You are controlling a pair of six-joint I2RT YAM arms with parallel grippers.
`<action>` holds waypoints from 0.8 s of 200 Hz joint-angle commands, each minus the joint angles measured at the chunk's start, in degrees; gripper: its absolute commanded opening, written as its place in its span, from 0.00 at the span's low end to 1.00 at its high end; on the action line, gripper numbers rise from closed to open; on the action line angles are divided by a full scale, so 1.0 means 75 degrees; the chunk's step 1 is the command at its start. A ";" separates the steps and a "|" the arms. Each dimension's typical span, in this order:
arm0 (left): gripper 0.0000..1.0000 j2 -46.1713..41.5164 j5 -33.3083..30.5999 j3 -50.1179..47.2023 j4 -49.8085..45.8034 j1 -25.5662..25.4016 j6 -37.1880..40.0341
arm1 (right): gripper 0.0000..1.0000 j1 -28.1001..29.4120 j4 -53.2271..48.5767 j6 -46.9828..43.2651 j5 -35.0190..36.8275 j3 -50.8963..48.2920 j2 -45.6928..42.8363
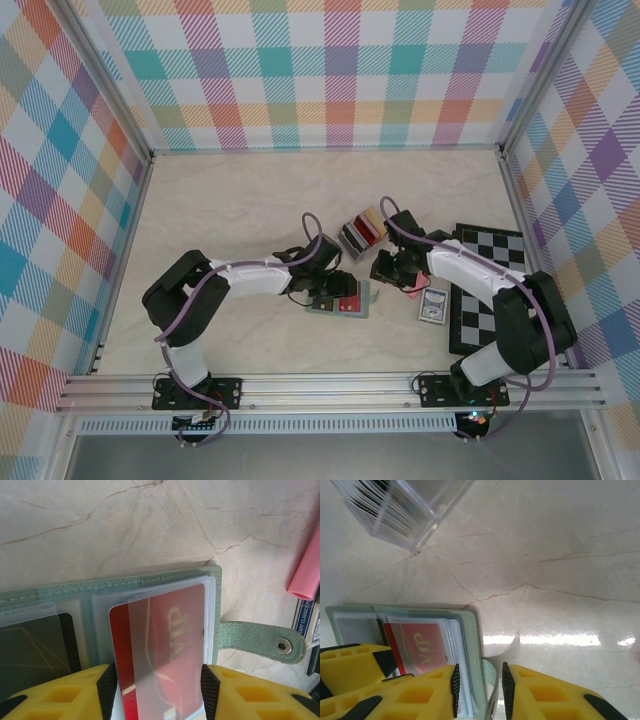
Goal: Put the credit cards into the card holder
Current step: Insert the credit card into the card slot.
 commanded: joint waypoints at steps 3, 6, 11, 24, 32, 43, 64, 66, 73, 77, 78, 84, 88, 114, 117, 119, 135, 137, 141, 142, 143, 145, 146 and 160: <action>0.49 0.0037 0.0370 0.0196 0.0232 -0.0003 0.0202 | 0.31 -0.0022 0.0095 -0.0101 -0.0204 -0.0070 0.0112; 0.49 0.0022 0.0406 0.0165 0.0298 -0.0002 0.0202 | 0.31 -0.0021 0.0097 -0.0100 -0.0187 -0.0065 0.0095; 0.49 -0.0012 0.0446 0.0123 0.0385 -0.0002 0.0196 | 0.31 -0.0020 0.0077 -0.0103 -0.0126 -0.0054 0.0080; 0.49 -0.0080 0.0544 0.0041 0.0582 -0.0006 0.0207 | 0.31 -0.0021 -0.0010 -0.0140 0.0029 0.0020 0.0030; 0.49 -0.0118 0.0519 0.0047 0.0533 0.0010 0.0201 | 0.31 -0.0019 -0.0101 -0.0185 0.0155 0.0097 0.0005; 0.49 -0.0199 0.0345 0.0028 0.0353 0.0022 0.0195 | 0.31 -0.0022 -0.0249 -0.0299 0.0342 0.0228 -0.0027; 0.51 -0.0735 -0.0177 -0.0299 0.0233 0.0056 0.0056 | 0.32 -0.0183 -0.0533 -0.0602 0.0686 0.0572 -0.0119; 0.52 -0.0803 -0.0226 -0.0344 0.0251 0.0061 0.0033 | 0.32 -0.0221 -0.0540 -0.0638 0.0693 0.0616 -0.0122; 0.55 -0.1073 -0.0360 -0.0486 0.0308 0.0098 -0.0034 | 0.35 -0.0358 -0.0556 -0.0777 0.0678 0.0746 -0.0143; 0.57 -0.1217 -0.0434 -0.0552 0.0330 0.0125 -0.0064 | 0.36 -0.0435 -0.0564 -0.0837 0.0672 0.0824 -0.0138; 0.57 -0.1250 -0.0448 -0.0568 0.0331 0.0139 -0.0072 | 0.37 -0.0463 -0.0566 -0.0861 0.0672 0.0848 -0.0136; 0.59 -0.1445 -0.0543 -0.0623 0.0316 0.0200 -0.0100 | 0.38 -0.0591 -0.0561 -0.0965 0.0651 0.0979 -0.0118; 0.60 -0.1554 -0.0577 -0.0631 0.0305 0.0247 -0.0120 | 0.39 -0.0696 -0.0552 -0.1044 0.0618 0.1074 -0.0090; 0.63 -0.1926 -0.0534 -0.0606 0.0269 0.0763 -0.0220 | 0.53 -0.1312 -0.0434 -0.1540 0.0099 0.1874 0.0389; 0.63 -0.1931 -0.0497 -0.0595 0.0288 0.0832 -0.0241 | 0.55 -0.1376 -0.0432 -0.1592 -0.0004 0.1996 0.0482; 0.64 -0.1936 -0.0473 -0.0596 0.0294 0.0885 -0.0258 | 0.56 -0.1421 -0.0429 -0.1639 -0.0078 0.2068 0.0556; 0.64 -0.1842 -0.0183 -0.0579 0.0535 0.1314 -0.0515 | 0.65 -0.1693 -0.0409 -0.1907 -0.0654 0.2809 0.1214; 0.64 -0.1815 -0.0157 -0.0583 0.0561 0.1377 -0.0564 | 0.65 -0.1714 -0.0432 -0.1914 -0.0682 0.2918 0.1310; 0.64 -0.1774 -0.0110 -0.0577 0.0626 0.1477 -0.0650 | 0.66 -0.1758 -0.0465 -0.1943 -0.0735 0.3114 0.1506; 0.64 -0.1762 -0.0098 -0.0575 0.0637 0.1500 -0.0675 | 0.66 -0.1769 -0.0470 -0.1953 -0.0747 0.3160 0.1564; 0.64 -0.1751 -0.0092 -0.0574 0.0648 0.1523 -0.0688 | 0.67 -0.1780 -0.0478 -0.1970 -0.0764 0.3200 0.1617; 0.65 -0.1719 -0.0073 -0.0573 0.0663 0.1576 -0.0736 | 0.67 -0.1795 -0.0491 -0.1997 -0.0795 0.3300 0.1701; 0.65 -0.1705 -0.0068 -0.0567 0.0673 0.1602 -0.0759 | 0.68 -0.1799 -0.0489 -0.2009 -0.0806 0.3341 0.1756; 0.65 -0.1482 0.0151 -0.0518 0.0912 0.1928 -0.1030 | 0.70 -0.1912 -0.0653 -0.2171 -0.0990 0.4020 0.2468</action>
